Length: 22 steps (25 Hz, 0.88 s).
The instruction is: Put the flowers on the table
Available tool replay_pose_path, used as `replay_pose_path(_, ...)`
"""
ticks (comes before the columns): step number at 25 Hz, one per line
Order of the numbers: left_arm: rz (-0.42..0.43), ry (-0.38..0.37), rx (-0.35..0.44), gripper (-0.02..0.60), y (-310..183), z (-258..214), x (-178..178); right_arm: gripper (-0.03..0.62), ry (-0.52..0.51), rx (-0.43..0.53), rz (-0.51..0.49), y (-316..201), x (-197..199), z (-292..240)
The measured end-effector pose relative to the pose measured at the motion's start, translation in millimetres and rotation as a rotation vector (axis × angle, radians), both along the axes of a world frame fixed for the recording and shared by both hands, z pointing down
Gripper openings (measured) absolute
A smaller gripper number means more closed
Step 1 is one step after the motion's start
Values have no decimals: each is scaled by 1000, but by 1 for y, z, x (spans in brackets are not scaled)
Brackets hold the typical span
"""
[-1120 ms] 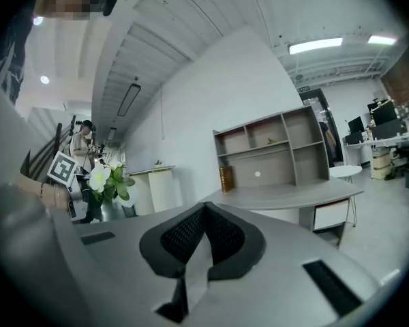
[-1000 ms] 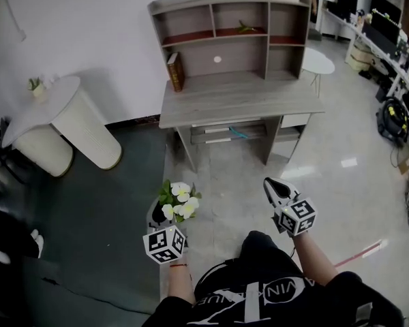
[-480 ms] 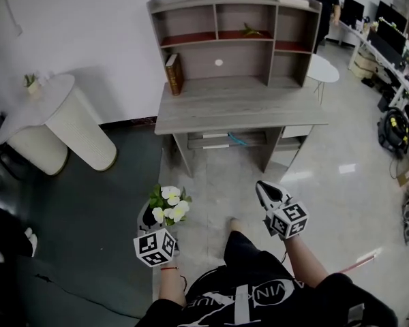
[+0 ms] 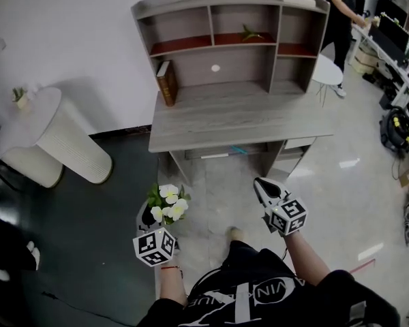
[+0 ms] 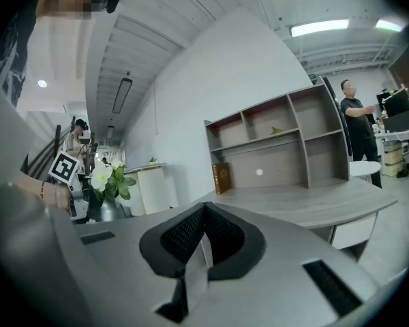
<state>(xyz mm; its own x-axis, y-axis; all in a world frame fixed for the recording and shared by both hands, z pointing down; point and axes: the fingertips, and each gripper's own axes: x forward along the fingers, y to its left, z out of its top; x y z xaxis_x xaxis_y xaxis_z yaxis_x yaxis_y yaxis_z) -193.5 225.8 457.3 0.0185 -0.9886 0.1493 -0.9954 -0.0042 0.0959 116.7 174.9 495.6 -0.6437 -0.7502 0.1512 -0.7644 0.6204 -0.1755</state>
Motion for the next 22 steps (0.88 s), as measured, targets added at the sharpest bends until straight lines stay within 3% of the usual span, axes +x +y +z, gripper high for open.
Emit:
replay_pose_path(15, 14, 8, -15, 35, -138, 3, 20, 11, -7, -25, -37, -131, 4, 15)
replay_pose_path(22, 24, 11, -30, 35, -169, 12, 33, 11, -8, -36, -51, -160, 7, 22)
